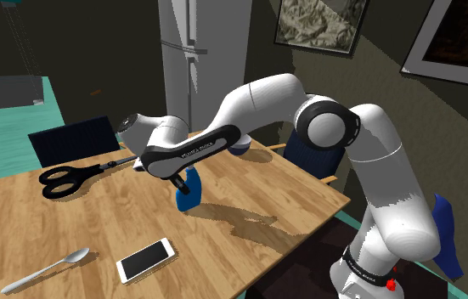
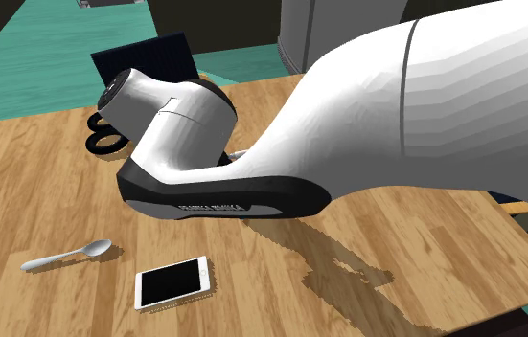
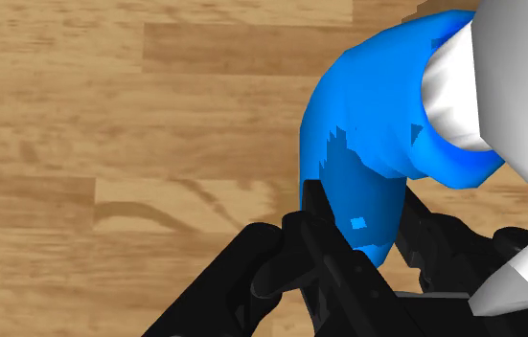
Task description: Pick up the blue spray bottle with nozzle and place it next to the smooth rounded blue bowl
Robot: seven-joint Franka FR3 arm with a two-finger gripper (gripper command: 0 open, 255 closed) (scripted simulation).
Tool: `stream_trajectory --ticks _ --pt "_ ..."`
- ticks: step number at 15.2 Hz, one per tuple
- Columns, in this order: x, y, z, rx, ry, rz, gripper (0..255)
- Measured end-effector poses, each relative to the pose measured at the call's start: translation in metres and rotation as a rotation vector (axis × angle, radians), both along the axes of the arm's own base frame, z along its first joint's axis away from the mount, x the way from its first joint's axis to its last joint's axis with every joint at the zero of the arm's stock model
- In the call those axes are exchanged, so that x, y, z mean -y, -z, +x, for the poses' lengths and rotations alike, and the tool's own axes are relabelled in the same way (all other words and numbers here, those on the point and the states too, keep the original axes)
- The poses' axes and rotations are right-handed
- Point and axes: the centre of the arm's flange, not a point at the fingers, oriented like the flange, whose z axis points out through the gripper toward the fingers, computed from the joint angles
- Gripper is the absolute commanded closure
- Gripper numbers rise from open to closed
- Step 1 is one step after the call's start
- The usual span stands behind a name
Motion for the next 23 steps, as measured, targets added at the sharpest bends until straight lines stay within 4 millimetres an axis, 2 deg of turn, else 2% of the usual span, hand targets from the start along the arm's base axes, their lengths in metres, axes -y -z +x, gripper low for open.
stream_trajectory --ticks 8,23 --pt "0.0 -0.003 0.0 0.0 0.0 0.0 255" --pt "0.0 -0.078 0.0 0.0 0.0 0.0 255"
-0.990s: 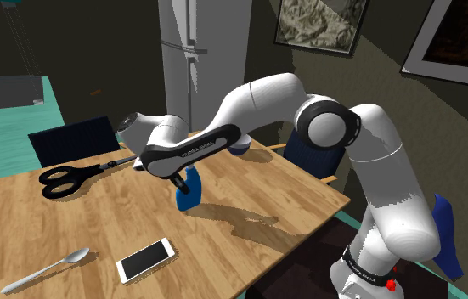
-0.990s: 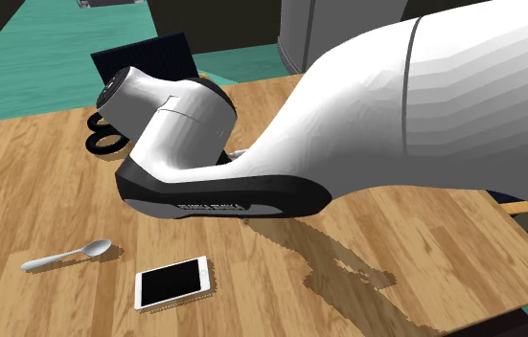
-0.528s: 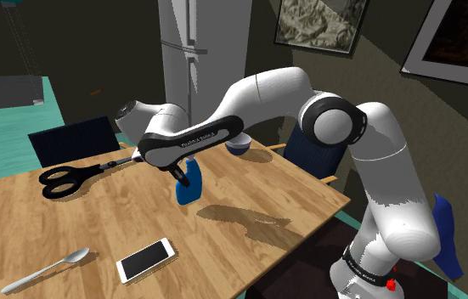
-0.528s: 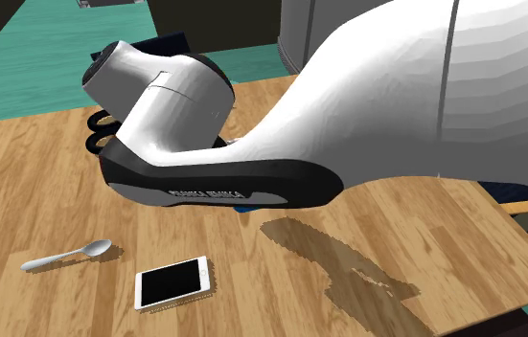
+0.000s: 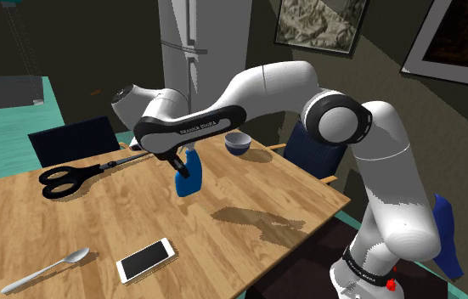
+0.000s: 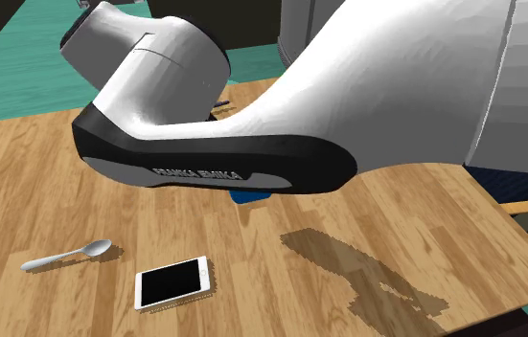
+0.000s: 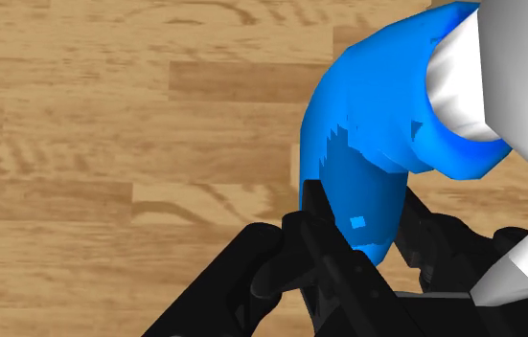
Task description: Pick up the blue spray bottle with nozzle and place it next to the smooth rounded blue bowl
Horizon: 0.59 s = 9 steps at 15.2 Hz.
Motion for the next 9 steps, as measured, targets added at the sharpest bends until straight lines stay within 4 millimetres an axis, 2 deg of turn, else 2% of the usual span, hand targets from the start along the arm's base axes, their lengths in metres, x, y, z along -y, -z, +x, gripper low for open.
stream_trajectory --ticks 9 --pt "0.0 -0.048 0.001 0.0 0.0 0.0 255"
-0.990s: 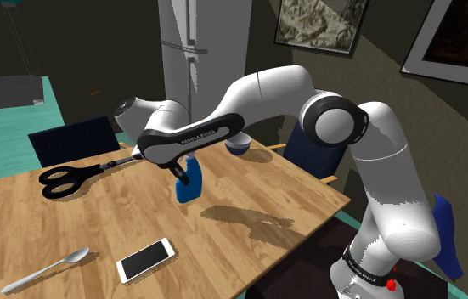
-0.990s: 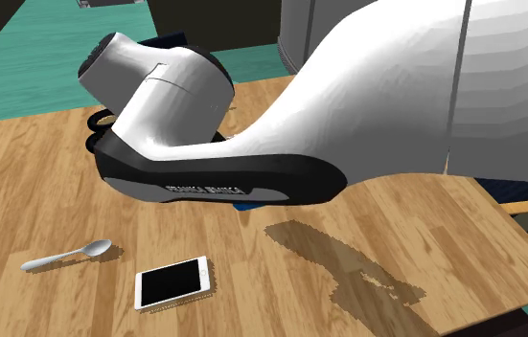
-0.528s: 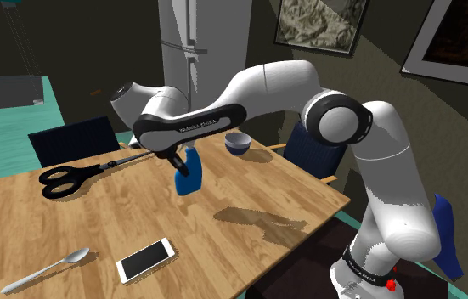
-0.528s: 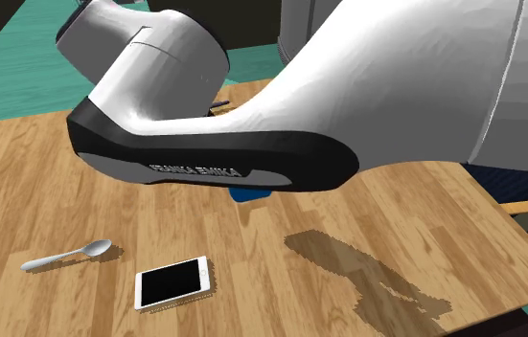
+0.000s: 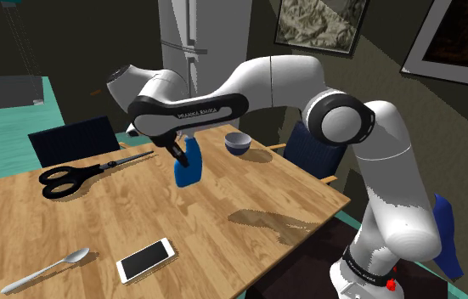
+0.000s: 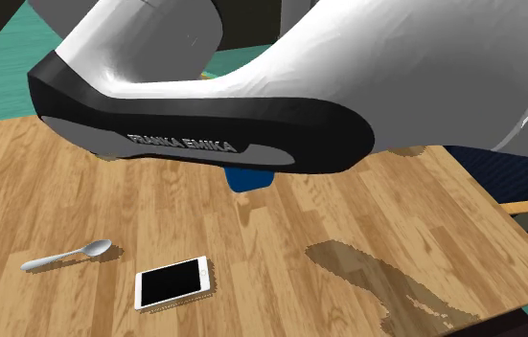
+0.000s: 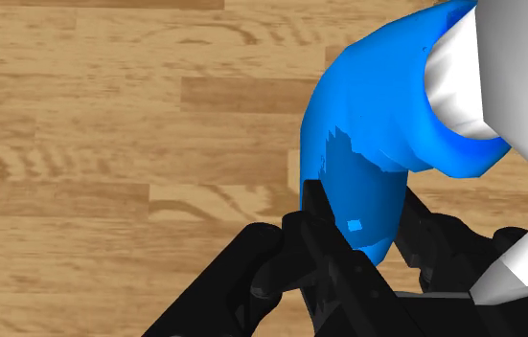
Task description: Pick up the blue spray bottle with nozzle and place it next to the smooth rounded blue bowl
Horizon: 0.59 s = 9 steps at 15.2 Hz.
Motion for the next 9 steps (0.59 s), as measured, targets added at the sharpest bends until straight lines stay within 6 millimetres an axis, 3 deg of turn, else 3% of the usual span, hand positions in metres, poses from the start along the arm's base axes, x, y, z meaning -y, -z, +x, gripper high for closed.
stream_trajectory --ticks 7,9 --pt "0.001 -0.035 0.0 0.0 0.0 0.0 255" --pt "0.014 -0.043 0.002 0.0 0.0 0.0 255"
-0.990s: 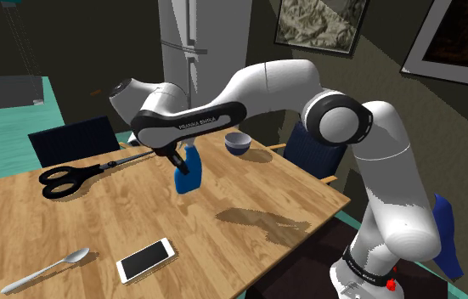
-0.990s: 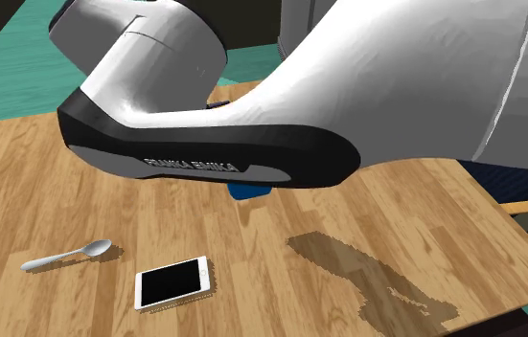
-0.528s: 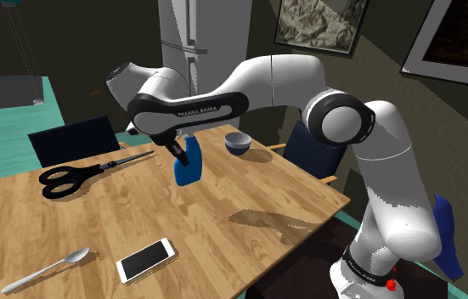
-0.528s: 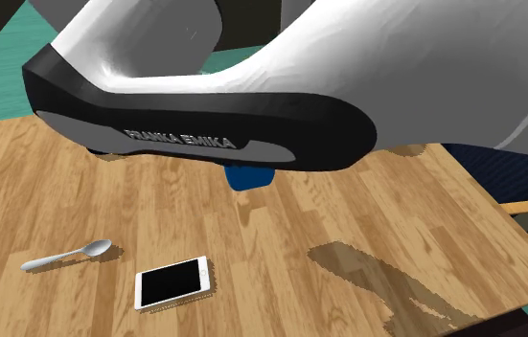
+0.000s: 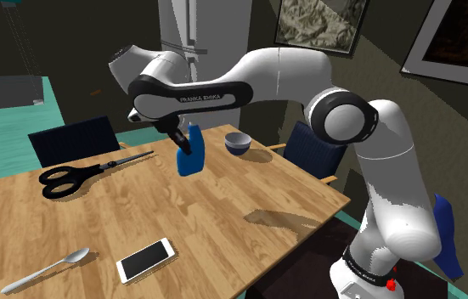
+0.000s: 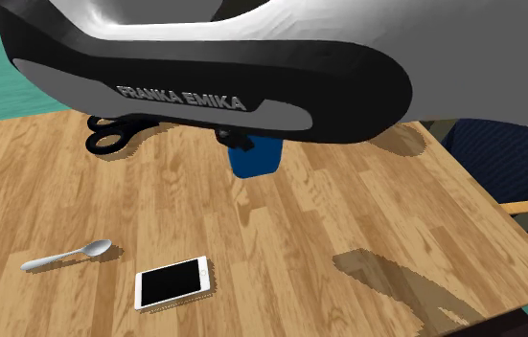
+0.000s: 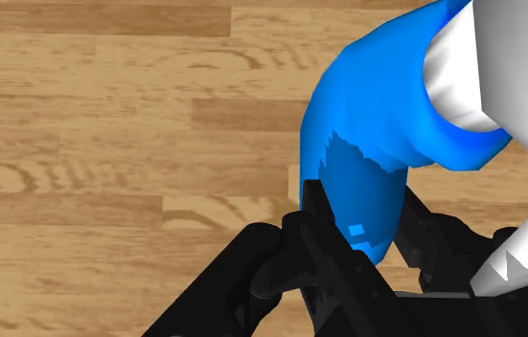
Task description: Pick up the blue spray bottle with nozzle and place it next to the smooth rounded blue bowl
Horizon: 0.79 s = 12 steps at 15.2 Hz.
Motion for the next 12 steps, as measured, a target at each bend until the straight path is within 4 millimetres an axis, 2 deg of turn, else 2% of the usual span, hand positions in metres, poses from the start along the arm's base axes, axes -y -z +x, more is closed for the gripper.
stream_trajectory --ticks 12 --pt "0.146 -0.057 0.018 0.0 0.001 0.0 255"
